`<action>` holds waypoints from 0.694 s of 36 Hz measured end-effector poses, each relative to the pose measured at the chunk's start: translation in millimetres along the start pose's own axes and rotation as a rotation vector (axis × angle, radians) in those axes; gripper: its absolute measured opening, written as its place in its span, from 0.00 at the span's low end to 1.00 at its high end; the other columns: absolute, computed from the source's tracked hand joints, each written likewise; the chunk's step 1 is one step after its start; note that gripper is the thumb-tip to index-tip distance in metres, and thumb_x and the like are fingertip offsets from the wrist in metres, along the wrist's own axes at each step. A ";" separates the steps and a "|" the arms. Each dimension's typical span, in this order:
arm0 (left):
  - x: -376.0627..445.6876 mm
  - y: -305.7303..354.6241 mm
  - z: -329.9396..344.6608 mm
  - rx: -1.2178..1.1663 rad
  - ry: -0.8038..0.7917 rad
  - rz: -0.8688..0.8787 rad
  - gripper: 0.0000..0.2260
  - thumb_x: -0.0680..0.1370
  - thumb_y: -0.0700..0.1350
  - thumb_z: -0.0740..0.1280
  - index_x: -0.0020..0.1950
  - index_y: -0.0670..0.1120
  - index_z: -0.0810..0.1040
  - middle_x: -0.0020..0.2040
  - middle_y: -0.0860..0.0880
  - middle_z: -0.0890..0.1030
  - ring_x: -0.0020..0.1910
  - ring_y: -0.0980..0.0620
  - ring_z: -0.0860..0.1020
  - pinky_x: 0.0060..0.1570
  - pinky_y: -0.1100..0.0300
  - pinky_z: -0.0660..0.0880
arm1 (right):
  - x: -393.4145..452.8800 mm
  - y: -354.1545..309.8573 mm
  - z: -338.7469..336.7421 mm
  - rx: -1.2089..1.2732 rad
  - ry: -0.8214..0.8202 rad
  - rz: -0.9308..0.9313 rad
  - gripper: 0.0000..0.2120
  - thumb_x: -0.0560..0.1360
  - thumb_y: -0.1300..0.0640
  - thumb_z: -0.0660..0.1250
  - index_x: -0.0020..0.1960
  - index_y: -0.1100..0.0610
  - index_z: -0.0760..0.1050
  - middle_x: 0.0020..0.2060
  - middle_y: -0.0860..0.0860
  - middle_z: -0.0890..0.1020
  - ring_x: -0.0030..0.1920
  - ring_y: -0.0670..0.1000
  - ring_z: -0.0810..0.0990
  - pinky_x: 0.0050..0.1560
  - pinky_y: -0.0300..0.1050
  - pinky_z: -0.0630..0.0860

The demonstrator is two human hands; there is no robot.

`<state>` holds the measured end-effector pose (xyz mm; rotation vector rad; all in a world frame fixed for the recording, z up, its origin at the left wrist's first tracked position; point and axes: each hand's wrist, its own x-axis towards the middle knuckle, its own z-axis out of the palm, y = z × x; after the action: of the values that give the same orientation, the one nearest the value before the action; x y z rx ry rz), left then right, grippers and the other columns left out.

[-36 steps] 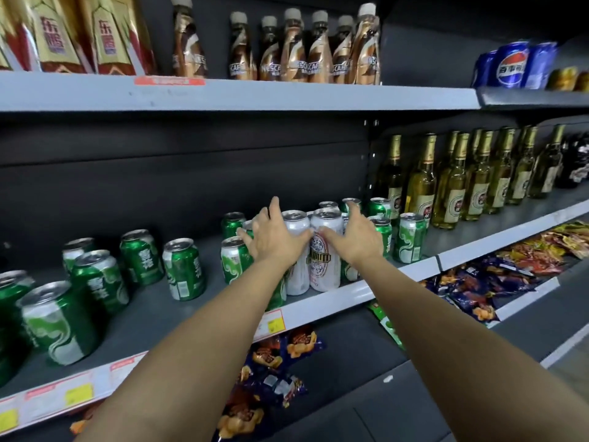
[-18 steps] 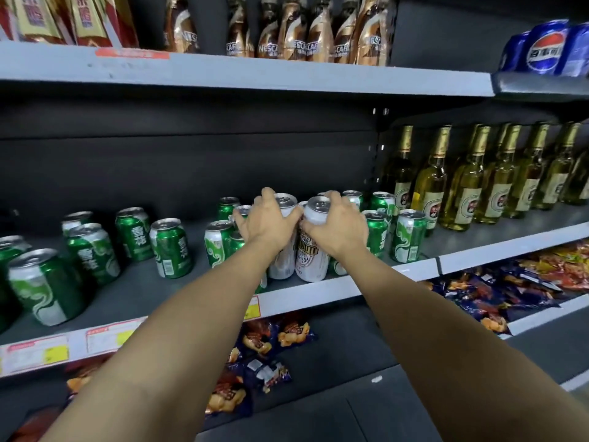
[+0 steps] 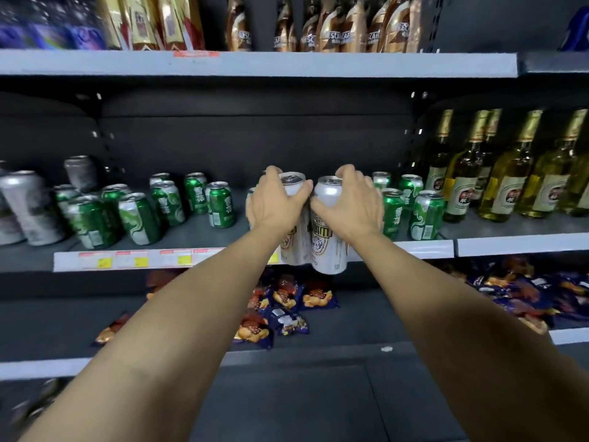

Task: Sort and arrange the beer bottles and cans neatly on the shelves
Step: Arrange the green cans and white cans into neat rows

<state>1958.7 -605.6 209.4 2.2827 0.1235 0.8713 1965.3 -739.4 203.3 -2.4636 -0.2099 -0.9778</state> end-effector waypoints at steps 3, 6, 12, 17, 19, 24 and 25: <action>-14.7 -19.1 -18.0 0.066 -0.001 -0.025 0.23 0.75 0.62 0.65 0.59 0.46 0.70 0.57 0.46 0.78 0.56 0.43 0.76 0.51 0.52 0.69 | -17.1 -17.5 6.7 0.029 -0.026 -0.036 0.26 0.69 0.38 0.66 0.59 0.53 0.68 0.54 0.51 0.77 0.57 0.55 0.74 0.54 0.50 0.68; -24.7 -44.3 -39.8 0.130 -0.005 -0.079 0.23 0.75 0.63 0.64 0.56 0.46 0.69 0.56 0.46 0.78 0.55 0.42 0.76 0.44 0.53 0.68 | -31.8 -41.3 18.1 0.061 -0.065 -0.069 0.27 0.69 0.37 0.66 0.60 0.53 0.68 0.55 0.51 0.77 0.58 0.55 0.74 0.54 0.50 0.68; -34.1 -104.3 -93.1 0.211 0.027 -0.195 0.25 0.76 0.63 0.63 0.60 0.45 0.68 0.57 0.45 0.77 0.55 0.42 0.76 0.42 0.54 0.67 | -47.1 -103.0 45.0 0.136 -0.138 -0.130 0.29 0.68 0.38 0.68 0.62 0.53 0.69 0.59 0.50 0.76 0.61 0.55 0.72 0.58 0.50 0.67; -30.7 -167.7 -159.9 0.248 0.100 -0.262 0.24 0.77 0.63 0.63 0.57 0.44 0.68 0.55 0.45 0.76 0.53 0.43 0.76 0.40 0.54 0.66 | -55.8 -183.7 75.6 0.252 -0.172 -0.127 0.28 0.68 0.41 0.68 0.63 0.53 0.69 0.59 0.51 0.77 0.62 0.56 0.72 0.58 0.51 0.68; -27.3 -193.8 -189.1 0.270 0.136 -0.292 0.22 0.77 0.63 0.63 0.53 0.45 0.66 0.52 0.46 0.75 0.52 0.43 0.75 0.39 0.54 0.65 | -59.2 -218.8 89.5 0.284 -0.180 -0.116 0.29 0.68 0.41 0.68 0.63 0.53 0.69 0.60 0.51 0.76 0.62 0.56 0.72 0.59 0.51 0.67; -13.2 -258.8 -261.3 0.291 0.244 -0.350 0.20 0.77 0.62 0.63 0.50 0.46 0.64 0.45 0.48 0.71 0.44 0.46 0.72 0.38 0.54 0.63 | -68.9 -306.2 121.1 0.341 -0.180 -0.135 0.27 0.68 0.41 0.69 0.62 0.53 0.69 0.59 0.51 0.77 0.62 0.56 0.72 0.58 0.49 0.67; -10.3 -271.0 -274.8 0.288 0.264 -0.361 0.20 0.77 0.61 0.63 0.50 0.46 0.64 0.46 0.48 0.71 0.44 0.46 0.71 0.38 0.54 0.63 | -70.1 -322.4 127.4 0.350 -0.184 -0.137 0.27 0.68 0.41 0.69 0.62 0.53 0.69 0.59 0.52 0.77 0.62 0.56 0.72 0.57 0.49 0.67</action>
<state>1819.7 -246.5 182.5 2.2860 0.7992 1.0037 1891.6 -393.6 196.4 -2.2332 -0.5678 -0.6965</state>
